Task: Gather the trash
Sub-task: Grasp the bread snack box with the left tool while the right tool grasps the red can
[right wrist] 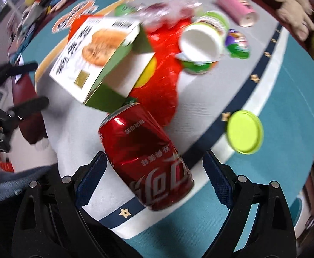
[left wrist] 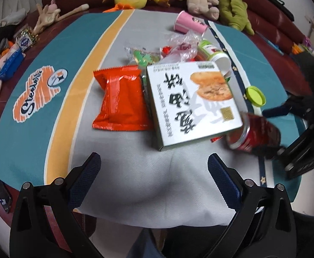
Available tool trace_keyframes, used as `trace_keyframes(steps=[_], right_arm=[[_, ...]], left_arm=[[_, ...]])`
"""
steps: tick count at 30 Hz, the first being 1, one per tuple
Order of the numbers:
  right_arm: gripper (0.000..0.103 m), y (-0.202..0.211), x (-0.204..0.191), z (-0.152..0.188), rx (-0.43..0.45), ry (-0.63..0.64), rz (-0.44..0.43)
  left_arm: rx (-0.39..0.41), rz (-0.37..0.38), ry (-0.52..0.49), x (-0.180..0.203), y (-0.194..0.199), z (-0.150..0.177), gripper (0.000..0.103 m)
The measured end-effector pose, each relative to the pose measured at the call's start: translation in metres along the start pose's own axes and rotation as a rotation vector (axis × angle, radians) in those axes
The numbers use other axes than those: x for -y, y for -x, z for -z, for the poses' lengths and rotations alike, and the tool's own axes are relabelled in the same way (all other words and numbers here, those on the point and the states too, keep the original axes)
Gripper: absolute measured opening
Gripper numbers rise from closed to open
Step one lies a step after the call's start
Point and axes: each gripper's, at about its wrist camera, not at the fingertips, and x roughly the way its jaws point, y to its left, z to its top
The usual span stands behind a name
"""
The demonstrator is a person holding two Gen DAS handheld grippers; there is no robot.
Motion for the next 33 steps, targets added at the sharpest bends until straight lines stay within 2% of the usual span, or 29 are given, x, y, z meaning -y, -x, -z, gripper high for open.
trace_keyframes(steps=[1,6,12,14,16,21,26,27,28,29,33], right_arm=[[0.072,-0.002,-0.001,0.0,0.003,0.002,-0.012],[0.069,0.008,0.001,0.016,0.064,-0.058,-0.072],[0.069,0.036,0.043,0.043,0.161,-0.241,-0.08],[0.069,0.042,0.057,0.053,0.181,-0.292,-0.076],[0.069,0.044,0.067,0.062,0.202,-0.332,-0.083],[0.069,0.047,0.082,0.078,0.244,-0.395,-0.127],[0.069,0.05,0.09,0.089,0.262,-0.418,-0.148],[0.069,0.05,0.09,0.09,0.264,-0.42,-0.147],[0.069,0.05,0.09,0.091,0.264,-0.422,-0.149],[0.069,0.05,0.09,0.092,0.263,-0.425,-0.153],[0.069,0.05,0.084,0.09,0.25,-0.423,-0.15]], left_arm=[[0.004,-0.003,-0.002,0.003,0.002,-0.003,0.1],[0.006,-0.015,-0.012,0.023,0.006,-0.024,0.1],[0.009,-0.057,-0.039,0.066,-0.002,-0.055,0.1],[0.0,-0.109,-0.049,0.082,-0.012,-0.062,0.1],[-0.003,-0.198,-0.055,0.091,-0.024,-0.069,0.1],[-0.029,-0.338,-0.057,0.09,-0.044,-0.072,0.1],[-0.034,-0.374,-0.034,0.071,-0.042,-0.066,0.098],[-0.033,-0.374,-0.03,0.067,-0.041,-0.064,0.093],[-0.034,-0.366,-0.021,0.062,-0.04,-0.06,0.082],[-0.041,-0.358,-0.013,0.058,-0.04,-0.057,0.077],[-0.033,-0.366,-0.011,0.044,-0.031,-0.045,0.072]])
